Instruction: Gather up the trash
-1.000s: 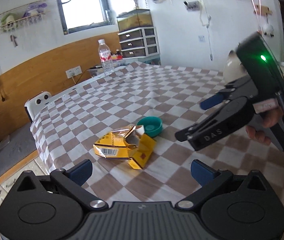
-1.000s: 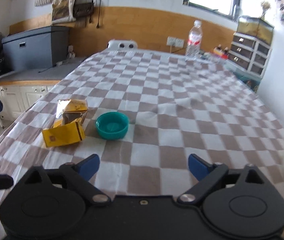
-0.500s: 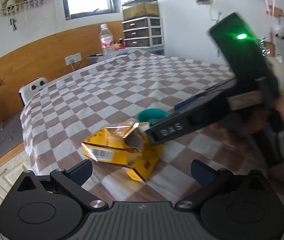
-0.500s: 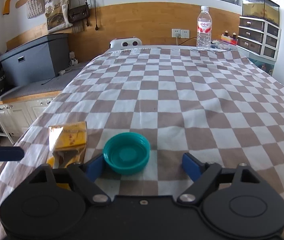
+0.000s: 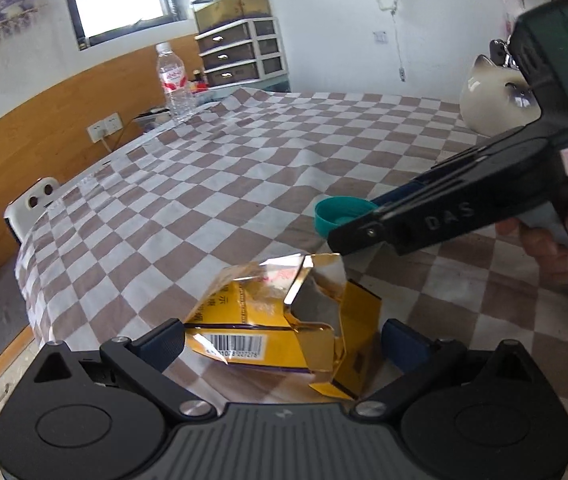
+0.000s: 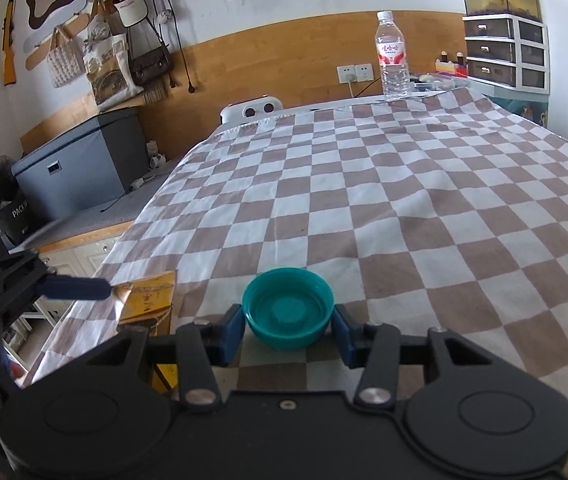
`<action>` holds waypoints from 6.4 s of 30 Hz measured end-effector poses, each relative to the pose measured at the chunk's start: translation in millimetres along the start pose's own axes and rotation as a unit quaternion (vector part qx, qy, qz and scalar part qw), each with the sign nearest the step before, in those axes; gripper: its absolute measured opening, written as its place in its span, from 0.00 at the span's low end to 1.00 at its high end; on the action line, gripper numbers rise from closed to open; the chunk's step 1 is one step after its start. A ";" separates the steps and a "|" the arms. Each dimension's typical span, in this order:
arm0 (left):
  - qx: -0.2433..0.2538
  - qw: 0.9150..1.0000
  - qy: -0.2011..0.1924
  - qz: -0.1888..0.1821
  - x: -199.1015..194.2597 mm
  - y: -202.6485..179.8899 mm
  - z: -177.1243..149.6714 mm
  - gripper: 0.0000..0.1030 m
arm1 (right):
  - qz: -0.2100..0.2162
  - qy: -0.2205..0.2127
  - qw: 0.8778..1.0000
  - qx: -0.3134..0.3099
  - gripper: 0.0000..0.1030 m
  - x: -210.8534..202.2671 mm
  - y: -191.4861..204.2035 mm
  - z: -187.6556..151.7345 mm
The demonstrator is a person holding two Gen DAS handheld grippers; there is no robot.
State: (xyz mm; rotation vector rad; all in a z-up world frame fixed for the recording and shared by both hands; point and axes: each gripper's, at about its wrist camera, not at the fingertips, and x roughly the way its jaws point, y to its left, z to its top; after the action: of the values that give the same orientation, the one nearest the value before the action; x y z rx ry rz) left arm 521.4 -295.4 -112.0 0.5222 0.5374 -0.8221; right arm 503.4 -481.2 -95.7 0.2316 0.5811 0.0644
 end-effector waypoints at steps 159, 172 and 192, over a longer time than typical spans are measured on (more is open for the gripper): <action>-0.437 0.861 0.160 0.208 -302.1 106.3 -325.0 1.00 | 0.008 0.162 0.984 -0.070 1.00 -42.2 349.9 -151.3; -0.380 0.886 0.091 0.249 -398.0 30.6 -259.1 1.00 | 0.015 0.091 0.992 -0.090 1.00 -161.5 332.4 -132.5; -0.370 0.892 0.046 0.255 -459.9 -95.3 -242.6 1.00 | -0.041 0.028 0.993 -0.104 1.00 -302.1 298.0 -171.0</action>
State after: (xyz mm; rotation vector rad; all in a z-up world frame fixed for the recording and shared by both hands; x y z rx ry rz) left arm 127.9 47.1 -26.1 -0.0209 0.7115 -0.0531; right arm 158.6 -195.5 -2.3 0.0041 0.6336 0.0510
